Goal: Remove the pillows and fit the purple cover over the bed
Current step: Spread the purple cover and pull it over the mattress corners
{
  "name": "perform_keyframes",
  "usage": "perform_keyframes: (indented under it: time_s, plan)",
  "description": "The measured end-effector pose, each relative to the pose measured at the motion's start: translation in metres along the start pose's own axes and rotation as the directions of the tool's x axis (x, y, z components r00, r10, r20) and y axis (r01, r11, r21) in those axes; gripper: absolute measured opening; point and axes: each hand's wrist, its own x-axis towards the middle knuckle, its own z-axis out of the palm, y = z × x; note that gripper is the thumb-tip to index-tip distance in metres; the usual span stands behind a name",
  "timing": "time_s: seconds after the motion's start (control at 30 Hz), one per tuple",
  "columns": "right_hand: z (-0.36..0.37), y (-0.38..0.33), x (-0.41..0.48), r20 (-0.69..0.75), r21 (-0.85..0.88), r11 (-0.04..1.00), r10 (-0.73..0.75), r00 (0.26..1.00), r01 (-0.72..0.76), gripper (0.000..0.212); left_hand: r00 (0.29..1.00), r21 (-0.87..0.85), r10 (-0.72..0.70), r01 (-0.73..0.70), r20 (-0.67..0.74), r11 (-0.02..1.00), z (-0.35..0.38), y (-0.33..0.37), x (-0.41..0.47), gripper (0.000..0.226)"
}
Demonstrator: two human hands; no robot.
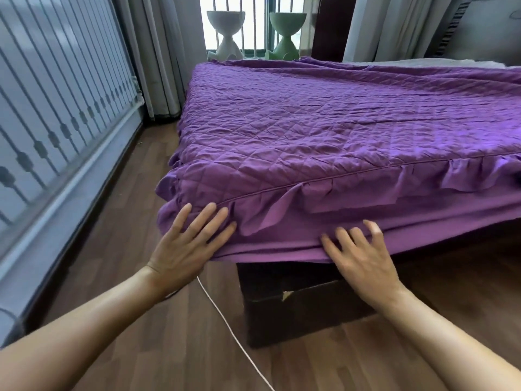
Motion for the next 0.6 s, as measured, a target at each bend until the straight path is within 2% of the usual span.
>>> perform_keyframes:
  time_s: [0.2,0.33,0.43,0.6]
  plan:
    - [0.011,-0.011,-0.009,0.098,0.013,1.0,-0.018,0.995,0.016,0.04,0.995,-0.034,0.098,-0.098,-0.002,0.995,0.006,0.017,-0.02,0.042]
    - [0.012,-0.018,-0.013,0.144,0.027,1.0,-0.002,0.99,-0.002,0.028,0.979,-0.011,0.2,-0.201,-0.035,0.98,0.02,0.035,-0.033,0.04]
    - [0.007,-0.018,-0.013,0.202,0.026,0.997,0.062,0.977,-0.069,0.015,0.953,0.033,0.303,-0.302,-0.014,0.953,0.028,0.05,-0.041,0.042]
    - [0.011,-0.023,-0.012,0.349,0.063,0.987,0.117,0.93,-0.148,0.01,0.973,-0.043,0.231,-0.232,-0.028,0.972,0.029,0.036,-0.036,0.042]
